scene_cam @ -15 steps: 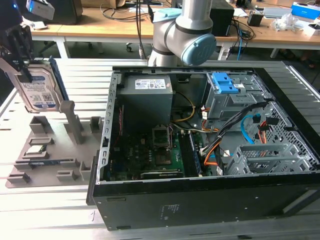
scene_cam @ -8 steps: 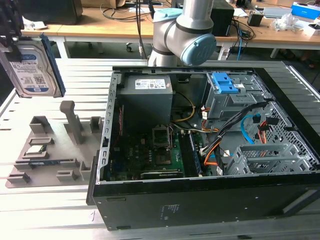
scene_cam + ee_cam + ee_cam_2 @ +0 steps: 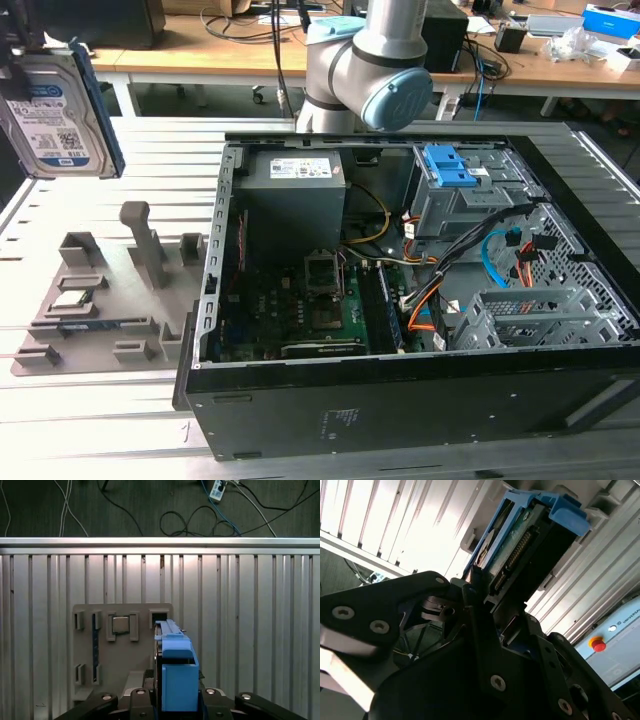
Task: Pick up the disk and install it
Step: 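Pick up the disk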
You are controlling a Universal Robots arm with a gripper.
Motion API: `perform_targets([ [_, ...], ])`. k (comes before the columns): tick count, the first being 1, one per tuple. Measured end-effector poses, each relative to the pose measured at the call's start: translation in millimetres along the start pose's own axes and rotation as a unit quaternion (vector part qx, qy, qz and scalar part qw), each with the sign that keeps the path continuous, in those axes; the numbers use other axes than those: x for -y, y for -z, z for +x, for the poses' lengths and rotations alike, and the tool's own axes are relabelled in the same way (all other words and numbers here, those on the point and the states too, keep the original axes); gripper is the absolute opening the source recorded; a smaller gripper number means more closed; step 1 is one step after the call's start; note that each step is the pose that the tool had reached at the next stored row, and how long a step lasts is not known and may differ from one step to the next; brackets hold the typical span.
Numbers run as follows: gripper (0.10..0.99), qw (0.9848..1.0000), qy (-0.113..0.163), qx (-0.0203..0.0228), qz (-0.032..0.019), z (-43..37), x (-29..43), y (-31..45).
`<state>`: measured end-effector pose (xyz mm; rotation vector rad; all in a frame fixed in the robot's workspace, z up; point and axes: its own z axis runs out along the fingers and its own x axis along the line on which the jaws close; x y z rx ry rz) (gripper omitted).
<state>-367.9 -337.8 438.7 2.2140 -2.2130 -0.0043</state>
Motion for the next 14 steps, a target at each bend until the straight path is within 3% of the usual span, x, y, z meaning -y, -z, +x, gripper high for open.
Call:
perform_targets([
  [7, 0.365, 1.0, 0.0, 0.0, 0.0, 0.1, -0.2, 17.6],
  [14, 0.365, 1.0, 0.0, 0.0, 0.0, 0.2, -0.4, 42.7],
])
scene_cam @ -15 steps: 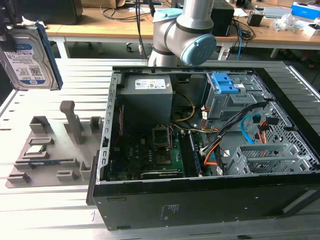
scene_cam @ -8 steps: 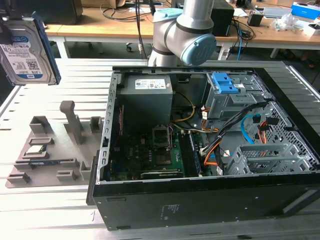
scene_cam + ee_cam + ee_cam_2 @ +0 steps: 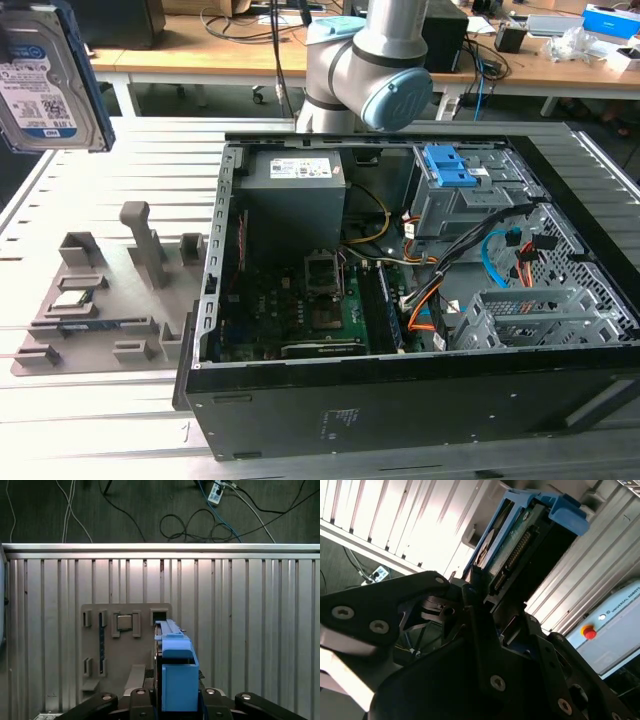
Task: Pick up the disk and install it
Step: 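Pick up the disk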
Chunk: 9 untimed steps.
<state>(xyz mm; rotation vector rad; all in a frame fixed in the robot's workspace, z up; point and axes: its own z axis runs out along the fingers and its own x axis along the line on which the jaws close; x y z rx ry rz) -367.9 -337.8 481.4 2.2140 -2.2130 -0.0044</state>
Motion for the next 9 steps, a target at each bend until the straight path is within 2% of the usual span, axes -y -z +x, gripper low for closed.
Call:
perform_targets([
  [6, 0.365, 1.0, 0.0, 0.0, -0.0001, 0.1, -0.2, 18.6],
  [9, 0.365, 1.0, 0.0, 0.0, 0.0, 0.1, -0.2, 24.1],
])
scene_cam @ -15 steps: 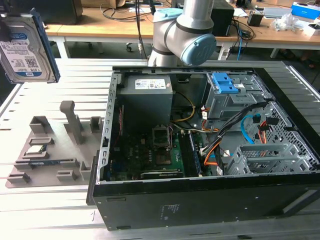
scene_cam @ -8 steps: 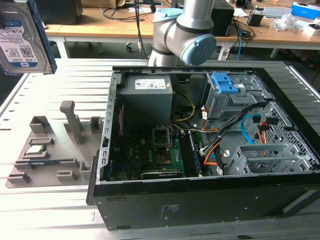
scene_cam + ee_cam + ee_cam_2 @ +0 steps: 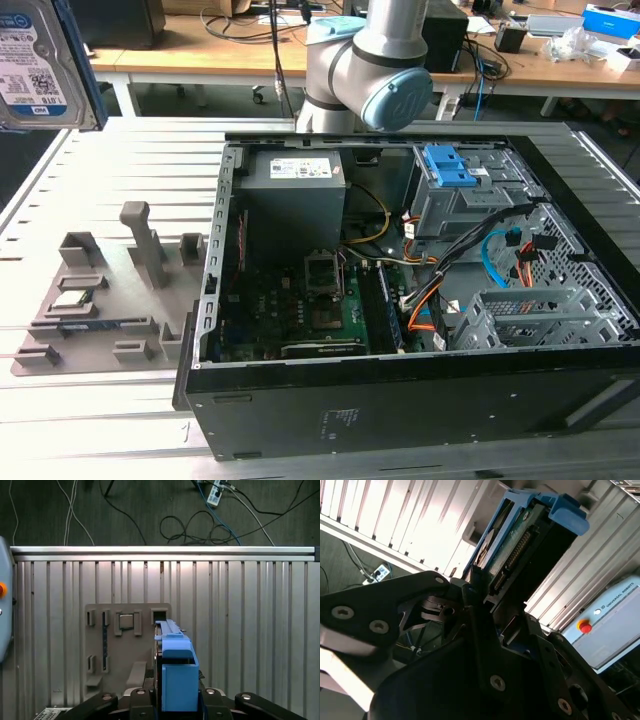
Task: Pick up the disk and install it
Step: 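Pick up the disk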
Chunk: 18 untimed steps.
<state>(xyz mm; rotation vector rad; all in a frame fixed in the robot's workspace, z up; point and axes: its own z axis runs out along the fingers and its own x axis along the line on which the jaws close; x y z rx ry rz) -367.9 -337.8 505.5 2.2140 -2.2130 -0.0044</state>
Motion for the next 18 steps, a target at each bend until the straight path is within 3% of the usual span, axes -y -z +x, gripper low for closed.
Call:
perform_targets([
  [18, 0.365, 1.0, 0.0, 0.0, 0.0, 0.3, -0.5, 44.3],
])
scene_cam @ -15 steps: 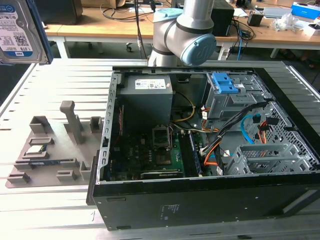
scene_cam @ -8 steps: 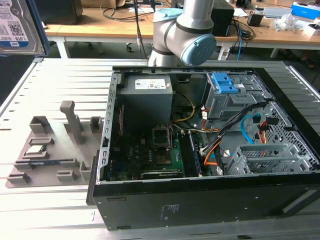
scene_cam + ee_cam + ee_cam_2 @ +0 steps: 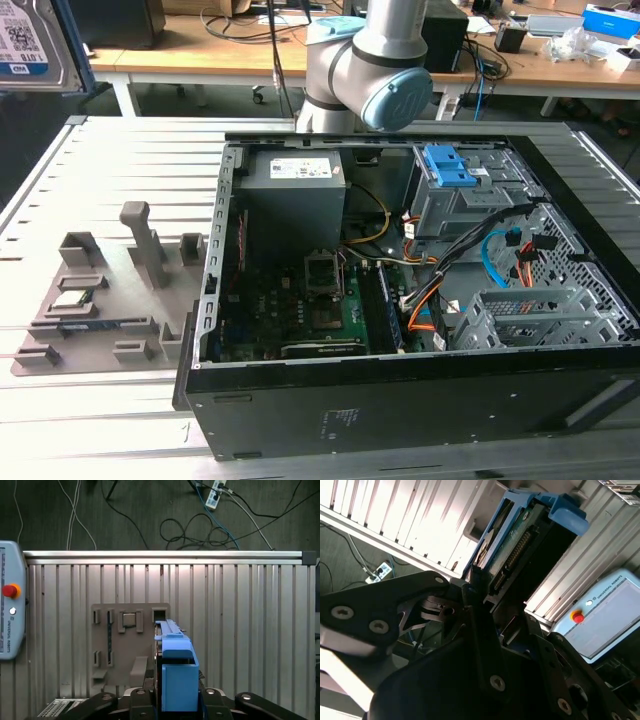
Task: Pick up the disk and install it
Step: 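Pick up the disk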
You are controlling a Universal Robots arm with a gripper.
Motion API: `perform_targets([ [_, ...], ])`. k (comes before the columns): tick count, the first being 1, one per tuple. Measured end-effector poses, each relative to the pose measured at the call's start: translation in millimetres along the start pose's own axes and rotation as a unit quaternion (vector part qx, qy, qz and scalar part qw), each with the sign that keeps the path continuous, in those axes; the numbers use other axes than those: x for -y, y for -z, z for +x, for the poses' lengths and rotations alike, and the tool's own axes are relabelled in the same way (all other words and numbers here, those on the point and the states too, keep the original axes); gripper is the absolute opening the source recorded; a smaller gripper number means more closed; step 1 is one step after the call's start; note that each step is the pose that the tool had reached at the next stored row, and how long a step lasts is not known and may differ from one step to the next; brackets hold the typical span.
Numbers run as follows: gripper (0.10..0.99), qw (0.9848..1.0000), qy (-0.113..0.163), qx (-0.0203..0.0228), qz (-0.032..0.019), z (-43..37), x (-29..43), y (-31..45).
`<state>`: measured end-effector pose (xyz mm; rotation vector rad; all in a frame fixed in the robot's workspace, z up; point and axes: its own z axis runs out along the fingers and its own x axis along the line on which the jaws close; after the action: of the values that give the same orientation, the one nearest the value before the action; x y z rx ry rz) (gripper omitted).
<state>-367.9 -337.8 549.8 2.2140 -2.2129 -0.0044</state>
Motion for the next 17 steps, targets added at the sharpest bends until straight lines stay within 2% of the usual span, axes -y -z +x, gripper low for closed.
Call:
perform_targets([
  [9, 0.365, 1.0, 0.0, 0.0, 0.0, 0.1, -0.2, 18.6],
  [12, 0.365, 1.0, 0.0, 0.0, 0.0, 0.2, -0.3, 28.4],
  [17, 0.365, 1.0, 0.0, 0.0, 0.0, 0.2, -0.4, 40.1],
])
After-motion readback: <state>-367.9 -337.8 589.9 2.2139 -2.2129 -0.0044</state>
